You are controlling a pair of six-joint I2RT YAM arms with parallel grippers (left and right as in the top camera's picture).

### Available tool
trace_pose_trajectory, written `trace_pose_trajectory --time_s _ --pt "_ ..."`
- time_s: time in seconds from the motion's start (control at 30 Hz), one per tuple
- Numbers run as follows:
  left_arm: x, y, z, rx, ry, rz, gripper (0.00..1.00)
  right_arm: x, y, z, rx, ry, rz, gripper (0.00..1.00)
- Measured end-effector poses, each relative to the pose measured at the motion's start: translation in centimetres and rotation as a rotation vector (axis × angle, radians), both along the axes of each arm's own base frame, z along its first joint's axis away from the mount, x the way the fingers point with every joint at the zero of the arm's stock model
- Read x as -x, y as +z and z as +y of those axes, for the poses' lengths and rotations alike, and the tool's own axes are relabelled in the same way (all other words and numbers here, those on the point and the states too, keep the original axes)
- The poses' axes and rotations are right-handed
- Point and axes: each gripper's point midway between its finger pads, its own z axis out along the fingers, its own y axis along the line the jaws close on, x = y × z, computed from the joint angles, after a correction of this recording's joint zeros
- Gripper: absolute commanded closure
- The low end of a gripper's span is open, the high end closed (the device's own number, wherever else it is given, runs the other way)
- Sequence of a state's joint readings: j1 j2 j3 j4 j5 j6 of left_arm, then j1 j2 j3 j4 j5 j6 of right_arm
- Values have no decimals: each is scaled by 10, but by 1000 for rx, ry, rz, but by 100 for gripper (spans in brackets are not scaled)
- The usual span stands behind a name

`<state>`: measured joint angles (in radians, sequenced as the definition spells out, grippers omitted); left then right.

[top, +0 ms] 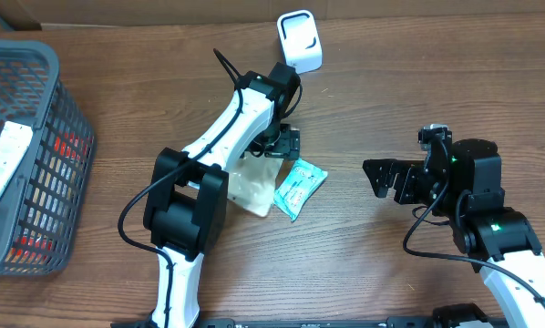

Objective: Scan the item barcode
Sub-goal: 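Carry the beige bag out and place it beside the green pack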

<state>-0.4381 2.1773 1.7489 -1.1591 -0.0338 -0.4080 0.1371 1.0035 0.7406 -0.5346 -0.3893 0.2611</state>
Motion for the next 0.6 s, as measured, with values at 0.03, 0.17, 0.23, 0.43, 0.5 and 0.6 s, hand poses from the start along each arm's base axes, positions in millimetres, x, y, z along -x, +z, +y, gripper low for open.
trace_pose_trajectory --time_s 0.03,0.17,0.23,0.43,0.5,0.6 --pt "0 0 -2 10 -6 3 0 0 0 0 0 0 -1 0" --pt "9 6 -4 37 -32 52 0 0 0 0 0 -1 0 0" --pt "7 22 -4 48 -31 56 0 0 0 0 0 0 0 0" --pt "-49 136 16 143 49 -175 0 0 0 0 0 0 0 0" --pt "-61 183 41 159 101 -284 0 0 0 0 1 -1 0 0" --pt "-63 253 100 150 215 -450 0 0 0 0 0 0 0 0"
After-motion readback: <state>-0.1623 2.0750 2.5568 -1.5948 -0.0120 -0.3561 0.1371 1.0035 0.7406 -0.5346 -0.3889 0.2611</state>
